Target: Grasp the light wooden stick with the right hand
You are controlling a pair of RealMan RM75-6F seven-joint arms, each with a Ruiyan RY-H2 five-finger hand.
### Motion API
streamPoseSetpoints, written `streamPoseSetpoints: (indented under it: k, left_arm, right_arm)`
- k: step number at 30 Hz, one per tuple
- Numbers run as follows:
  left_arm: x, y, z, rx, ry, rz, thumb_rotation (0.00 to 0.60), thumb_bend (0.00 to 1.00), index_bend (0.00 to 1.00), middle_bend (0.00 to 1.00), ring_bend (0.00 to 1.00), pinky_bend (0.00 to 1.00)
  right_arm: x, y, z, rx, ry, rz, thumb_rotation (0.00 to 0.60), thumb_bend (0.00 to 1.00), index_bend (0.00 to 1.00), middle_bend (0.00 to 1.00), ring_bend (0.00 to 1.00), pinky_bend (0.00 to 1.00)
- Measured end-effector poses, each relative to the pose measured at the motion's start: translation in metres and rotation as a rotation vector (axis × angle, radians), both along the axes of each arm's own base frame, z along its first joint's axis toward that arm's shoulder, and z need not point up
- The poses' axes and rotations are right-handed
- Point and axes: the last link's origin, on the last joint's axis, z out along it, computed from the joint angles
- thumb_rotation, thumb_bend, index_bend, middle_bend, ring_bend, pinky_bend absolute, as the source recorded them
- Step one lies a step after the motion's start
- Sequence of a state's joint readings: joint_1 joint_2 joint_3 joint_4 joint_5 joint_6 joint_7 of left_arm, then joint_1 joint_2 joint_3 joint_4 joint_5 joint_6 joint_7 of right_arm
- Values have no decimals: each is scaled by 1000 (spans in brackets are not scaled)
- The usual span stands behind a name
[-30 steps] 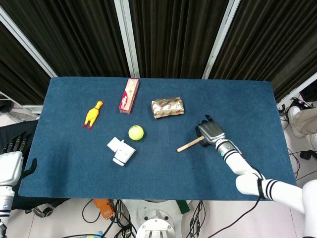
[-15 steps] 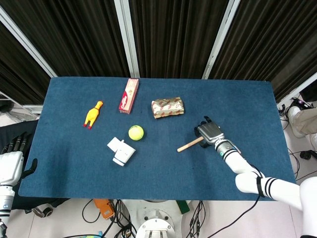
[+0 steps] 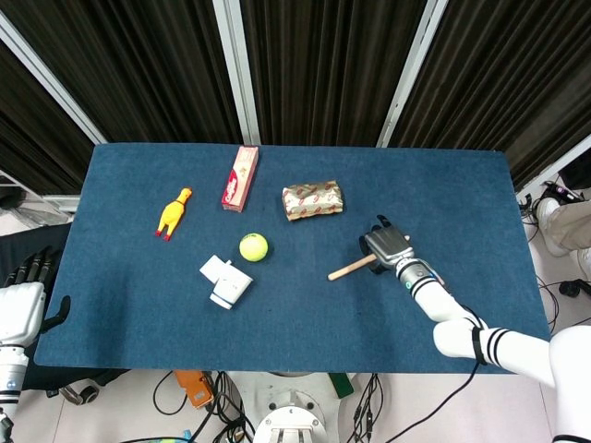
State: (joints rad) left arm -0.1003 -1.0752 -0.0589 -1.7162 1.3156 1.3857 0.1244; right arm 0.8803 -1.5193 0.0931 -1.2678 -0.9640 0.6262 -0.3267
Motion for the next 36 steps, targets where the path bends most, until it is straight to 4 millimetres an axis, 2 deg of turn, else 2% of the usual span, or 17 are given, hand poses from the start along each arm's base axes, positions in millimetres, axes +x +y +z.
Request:
streamPoseSetpoints:
  k: [14,21,25,31,36]
  left_arm:
    - [0,0,0,-4,-2,9,600,406,68,0,11,148]
    - [0,0,0,-8,1,6,600,405,68,0,12,148]
    - [0,0,0,-12,0,9,600,405,68,0,13,148]
    - [0,-1,0,-18,-2,9,600,406,68,0,14,148]
    - [0,0,1,-17,-7,8,600,406,68,0,14,148]
  right_arm:
    - [6,2,-5,25,-14,2,600,503,556,484,310,0]
    - [7,2,-6,37,-23,2,600,611,606,509,333,0]
    - [8,2,-7,44,-21,8,600,641,623,519,338,0]
    - [11,1,-9,36,-29,15,600,748,697,555,365,0]
    - [14,0,-8,28,-42,23,600,766,725,576,385,0]
